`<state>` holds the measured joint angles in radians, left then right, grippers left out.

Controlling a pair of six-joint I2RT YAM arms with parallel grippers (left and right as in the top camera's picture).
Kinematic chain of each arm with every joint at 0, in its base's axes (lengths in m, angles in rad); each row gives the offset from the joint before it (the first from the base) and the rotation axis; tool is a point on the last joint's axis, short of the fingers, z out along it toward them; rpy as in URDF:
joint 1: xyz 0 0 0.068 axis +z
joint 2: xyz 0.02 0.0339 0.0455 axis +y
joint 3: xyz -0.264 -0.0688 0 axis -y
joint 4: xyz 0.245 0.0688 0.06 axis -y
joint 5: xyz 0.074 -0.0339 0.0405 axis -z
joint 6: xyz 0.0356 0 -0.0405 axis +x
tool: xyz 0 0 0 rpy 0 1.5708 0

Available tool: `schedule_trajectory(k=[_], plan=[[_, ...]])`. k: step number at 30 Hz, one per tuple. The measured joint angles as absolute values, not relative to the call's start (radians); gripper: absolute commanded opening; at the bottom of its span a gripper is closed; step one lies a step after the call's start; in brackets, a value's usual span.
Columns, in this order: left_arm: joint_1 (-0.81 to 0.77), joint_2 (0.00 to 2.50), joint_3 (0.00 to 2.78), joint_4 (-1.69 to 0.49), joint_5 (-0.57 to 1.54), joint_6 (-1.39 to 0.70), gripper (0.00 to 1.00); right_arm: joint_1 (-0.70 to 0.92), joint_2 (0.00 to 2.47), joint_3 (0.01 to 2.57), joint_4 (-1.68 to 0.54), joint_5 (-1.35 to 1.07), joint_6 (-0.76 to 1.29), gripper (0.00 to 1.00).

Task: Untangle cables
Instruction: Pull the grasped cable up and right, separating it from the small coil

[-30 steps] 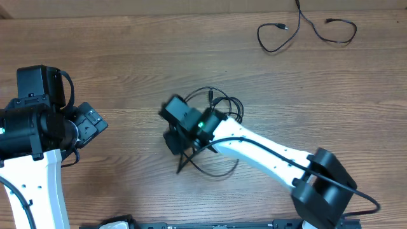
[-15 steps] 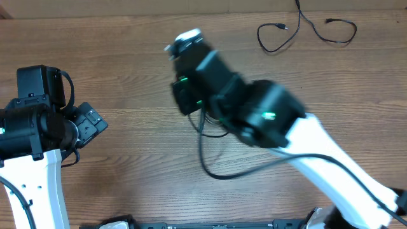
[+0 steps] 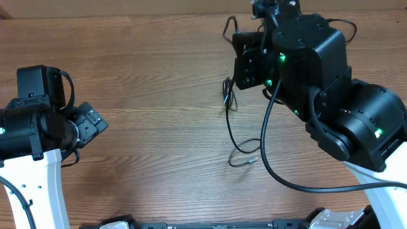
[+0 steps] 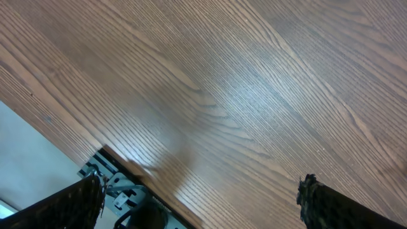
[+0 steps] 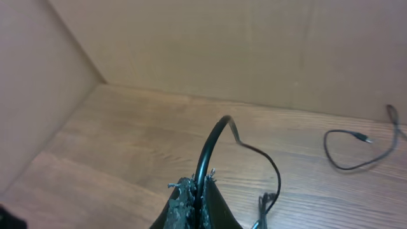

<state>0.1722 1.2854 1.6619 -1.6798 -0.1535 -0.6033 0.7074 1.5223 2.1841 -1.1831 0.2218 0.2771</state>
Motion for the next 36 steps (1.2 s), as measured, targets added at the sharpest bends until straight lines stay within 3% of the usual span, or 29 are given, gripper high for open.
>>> schedule_trajectory(k=[13,36], plan=[[0.172,1.285,1.662,-1.684,-0.153,-0.603,1.00,0.707,1.542,2.184,-1.084,-0.010,0.102,0.04],[0.172,1.285,1.662,-1.687,-0.149,-0.603,1.00,0.707,1.678,2.184,-1.002,0.574,-0.075,0.04]])
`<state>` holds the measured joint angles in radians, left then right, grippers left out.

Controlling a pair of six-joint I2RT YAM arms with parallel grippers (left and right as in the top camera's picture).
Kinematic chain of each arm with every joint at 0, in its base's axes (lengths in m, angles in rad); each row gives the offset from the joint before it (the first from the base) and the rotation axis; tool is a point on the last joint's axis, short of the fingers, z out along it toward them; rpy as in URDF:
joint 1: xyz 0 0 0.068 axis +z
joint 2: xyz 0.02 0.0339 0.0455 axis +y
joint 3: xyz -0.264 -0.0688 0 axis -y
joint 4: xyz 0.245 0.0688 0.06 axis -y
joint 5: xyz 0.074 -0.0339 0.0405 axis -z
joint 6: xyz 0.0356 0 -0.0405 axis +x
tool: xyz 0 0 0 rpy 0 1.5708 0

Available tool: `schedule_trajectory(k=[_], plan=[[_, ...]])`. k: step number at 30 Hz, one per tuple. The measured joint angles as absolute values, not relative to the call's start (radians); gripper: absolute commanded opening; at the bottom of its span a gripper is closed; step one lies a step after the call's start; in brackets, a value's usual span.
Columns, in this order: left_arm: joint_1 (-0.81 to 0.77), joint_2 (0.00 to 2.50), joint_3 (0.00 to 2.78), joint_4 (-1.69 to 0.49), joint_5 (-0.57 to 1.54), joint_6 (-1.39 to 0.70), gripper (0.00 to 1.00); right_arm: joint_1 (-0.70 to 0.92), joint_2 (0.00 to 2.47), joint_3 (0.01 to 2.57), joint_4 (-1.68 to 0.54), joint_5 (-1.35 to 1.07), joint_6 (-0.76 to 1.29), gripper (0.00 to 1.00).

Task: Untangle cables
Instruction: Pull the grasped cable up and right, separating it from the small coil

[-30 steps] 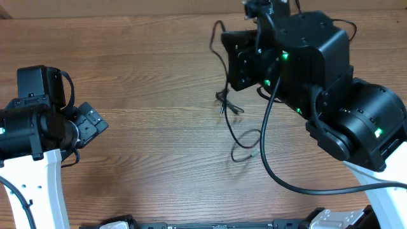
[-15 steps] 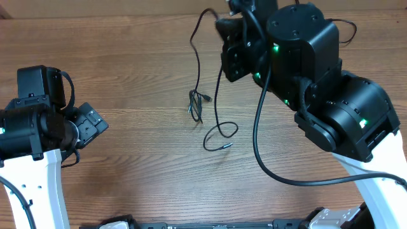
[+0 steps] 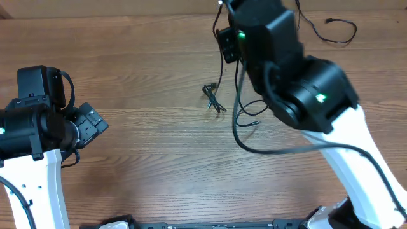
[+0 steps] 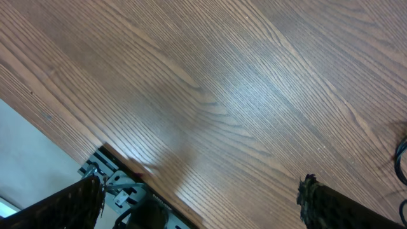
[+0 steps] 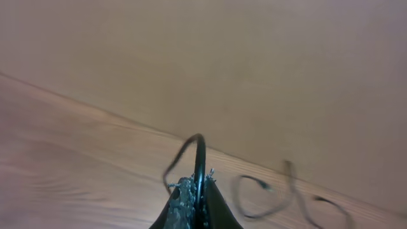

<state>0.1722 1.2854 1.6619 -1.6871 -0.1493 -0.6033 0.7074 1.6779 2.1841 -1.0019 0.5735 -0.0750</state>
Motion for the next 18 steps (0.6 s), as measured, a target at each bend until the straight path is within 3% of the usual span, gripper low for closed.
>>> schedule_trajectory(k=[12,18], plan=[[0.172,1.285,1.662,-1.687,-0.146,-0.603,0.99,0.698,1.703,2.184,-0.976,0.722,-0.080,0.04],[0.172,1.285,1.662,-1.687,-0.146,-0.603,1.00,0.609,1.703,2.184,-0.970,0.729,-0.029,0.04]])
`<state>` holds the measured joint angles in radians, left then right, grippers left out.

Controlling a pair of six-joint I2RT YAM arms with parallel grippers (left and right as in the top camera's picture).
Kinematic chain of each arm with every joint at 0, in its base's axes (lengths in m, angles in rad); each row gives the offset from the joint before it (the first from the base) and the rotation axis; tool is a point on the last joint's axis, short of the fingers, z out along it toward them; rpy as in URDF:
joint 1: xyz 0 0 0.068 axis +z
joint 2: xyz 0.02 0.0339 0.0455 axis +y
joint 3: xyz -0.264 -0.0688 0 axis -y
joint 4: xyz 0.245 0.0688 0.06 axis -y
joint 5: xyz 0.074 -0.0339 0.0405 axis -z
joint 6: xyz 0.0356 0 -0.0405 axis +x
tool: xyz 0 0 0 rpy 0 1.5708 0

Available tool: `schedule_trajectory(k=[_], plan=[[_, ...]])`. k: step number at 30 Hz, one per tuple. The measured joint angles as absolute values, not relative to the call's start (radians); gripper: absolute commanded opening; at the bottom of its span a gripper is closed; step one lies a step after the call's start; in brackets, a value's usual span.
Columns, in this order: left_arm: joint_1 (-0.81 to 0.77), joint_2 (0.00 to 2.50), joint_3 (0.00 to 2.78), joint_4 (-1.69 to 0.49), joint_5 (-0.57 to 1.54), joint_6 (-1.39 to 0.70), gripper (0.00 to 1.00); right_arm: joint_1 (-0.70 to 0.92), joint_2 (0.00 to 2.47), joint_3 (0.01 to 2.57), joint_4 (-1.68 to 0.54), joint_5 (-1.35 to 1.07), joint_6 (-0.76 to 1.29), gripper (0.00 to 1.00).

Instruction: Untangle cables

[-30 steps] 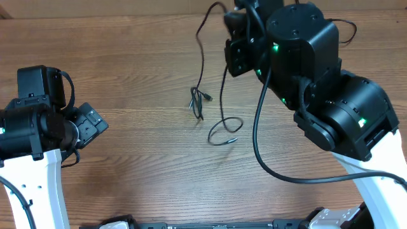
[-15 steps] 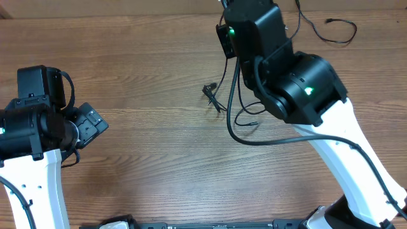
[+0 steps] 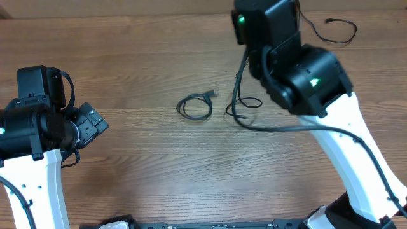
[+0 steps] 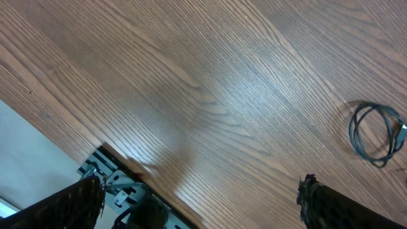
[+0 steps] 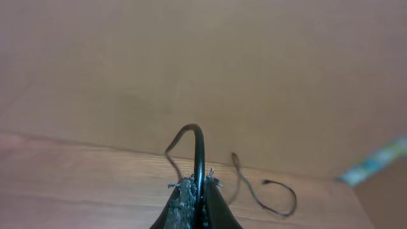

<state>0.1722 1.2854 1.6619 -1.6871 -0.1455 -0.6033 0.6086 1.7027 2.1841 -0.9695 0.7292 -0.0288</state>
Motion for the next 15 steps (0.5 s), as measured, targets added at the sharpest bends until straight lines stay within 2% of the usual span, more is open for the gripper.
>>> schedule_trajectory(k=[9,15], plan=[[0.172,1.285,1.662,-1.687,-0.146,-0.603,0.99,0.296,1.703,2.184,-1.057,0.676,0.028,0.04],[0.172,1.285,1.662,-1.687,-0.145,-0.603,0.99,0.037,1.703,2.184,-1.055,0.526,0.064,0.04]])
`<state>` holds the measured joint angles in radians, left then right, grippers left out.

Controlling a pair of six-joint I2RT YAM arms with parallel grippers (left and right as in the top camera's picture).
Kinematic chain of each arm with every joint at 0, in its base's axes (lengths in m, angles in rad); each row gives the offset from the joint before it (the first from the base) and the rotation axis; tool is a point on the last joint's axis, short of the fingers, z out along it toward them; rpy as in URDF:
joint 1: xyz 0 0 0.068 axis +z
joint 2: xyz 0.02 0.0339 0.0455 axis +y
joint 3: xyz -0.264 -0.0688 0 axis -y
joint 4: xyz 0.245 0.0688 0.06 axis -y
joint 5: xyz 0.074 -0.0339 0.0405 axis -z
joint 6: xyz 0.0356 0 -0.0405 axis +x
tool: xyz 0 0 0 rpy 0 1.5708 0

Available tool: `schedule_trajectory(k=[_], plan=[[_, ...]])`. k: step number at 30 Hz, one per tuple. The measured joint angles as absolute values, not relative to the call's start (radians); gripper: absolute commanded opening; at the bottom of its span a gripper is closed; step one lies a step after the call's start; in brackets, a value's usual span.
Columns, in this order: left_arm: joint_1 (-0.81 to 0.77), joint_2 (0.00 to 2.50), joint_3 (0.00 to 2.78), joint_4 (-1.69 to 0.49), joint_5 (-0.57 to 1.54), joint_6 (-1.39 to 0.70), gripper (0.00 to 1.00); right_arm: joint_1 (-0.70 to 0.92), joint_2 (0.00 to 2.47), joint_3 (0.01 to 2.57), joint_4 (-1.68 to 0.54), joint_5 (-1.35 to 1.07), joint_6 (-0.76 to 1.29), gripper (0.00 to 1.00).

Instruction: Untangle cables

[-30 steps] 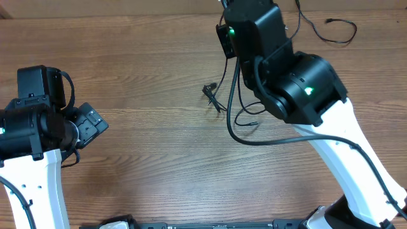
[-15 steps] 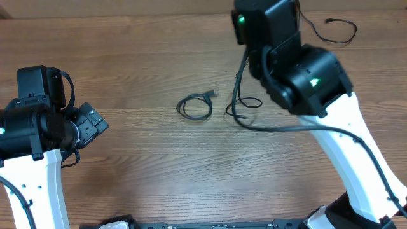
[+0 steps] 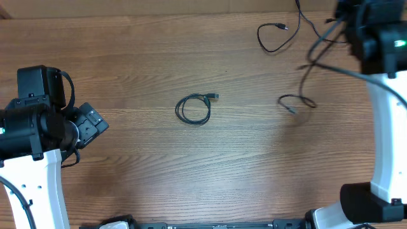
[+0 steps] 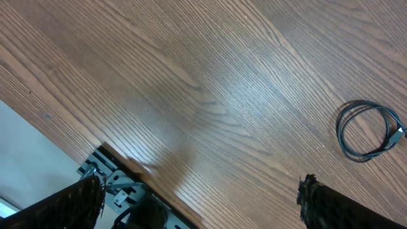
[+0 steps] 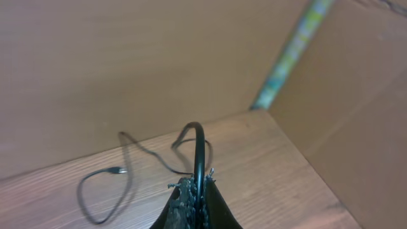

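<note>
A small coiled black cable point(image 3: 194, 109) lies alone at the table's middle; the left wrist view shows the same coil point(image 4: 369, 130) at its right. My right gripper point(image 5: 197, 186) is shut on a thicker black cable point(image 5: 199, 149), held up near the far right corner. That cable's thin free end point(image 3: 289, 108) trails down to the table right of centre. A third thin cable point(image 3: 275, 38) with a plug lies by the back wall. My left gripper point(image 4: 200, 203) is wide open over the left front edge, holding nothing.
Cardboard walls point(image 5: 146, 63) close the back and right sides, meeting in a corner near the right gripper. The right arm point(image 3: 381, 44) covers the far right of the table. The left arm point(image 3: 38, 121) stands at the left edge, where a metal frame point(image 4: 121, 191) shows.
My right arm has moved from the top centre to the far right corner, still shut on its cable, whose trailing end now lies right of centre. The coil and left arm are unchanged.
At first my right gripper held a cable with a tangle hanging beneath it at mid-table. Then the bundle was left of the arm. Then a coil lay apart on the table. Now the held cable is far right, well clear of the coil.
</note>
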<state>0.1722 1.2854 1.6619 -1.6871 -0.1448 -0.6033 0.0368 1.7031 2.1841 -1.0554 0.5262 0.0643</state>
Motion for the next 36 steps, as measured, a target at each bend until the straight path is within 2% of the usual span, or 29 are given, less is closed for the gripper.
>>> schedule_trajectory(k=[7,14,15,17,18,19,21,22,28,33,36], plan=[[0.172,1.285,1.662,-1.687,-0.142,-0.603,0.99,-0.183,1.760,2.187,-1.068,0.226,0.142,0.04],[0.172,1.285,1.662,-1.687,-0.142,-0.603,1.00,-0.215,1.893,2.185,-1.162,0.016,0.179,0.04],[0.172,1.285,1.662,-1.687,-0.142,-0.603,0.99,-0.212,1.904,2.183,-1.169,0.003,0.181,0.08],[0.172,1.285,1.662,-1.687,-0.142,-0.603,1.00,-0.205,1.919,2.175,-1.184,-0.019,0.193,0.33],[0.172,1.285,1.662,-1.687,-0.141,-0.603,0.99,-0.201,1.923,2.172,-1.194,-0.027,0.196,0.34],[0.172,1.285,1.662,-1.687,-0.138,-0.603,0.99,-0.198,1.927,2.171,-1.209,-0.031,0.190,0.31],[0.172,1.285,1.662,-1.687,-0.133,-0.603,1.00,-0.192,1.936,2.170,-1.236,-0.043,0.188,0.30],[0.172,1.285,1.662,-1.687,-0.131,-0.603,1.00,-0.191,1.941,2.170,-1.243,-0.045,0.189,0.34],[0.172,1.285,1.662,-1.687,-0.120,-0.599,1.00,-0.189,1.971,2.167,-1.285,-0.051,0.191,0.35],[0.172,1.285,1.662,-1.687,-0.116,-0.596,0.99,-0.189,1.972,2.167,-1.321,-0.054,0.213,0.44],[0.172,1.285,1.662,-1.687,-0.116,-0.596,1.00,-0.189,1.973,2.167,-1.351,-0.084,0.234,0.44]])
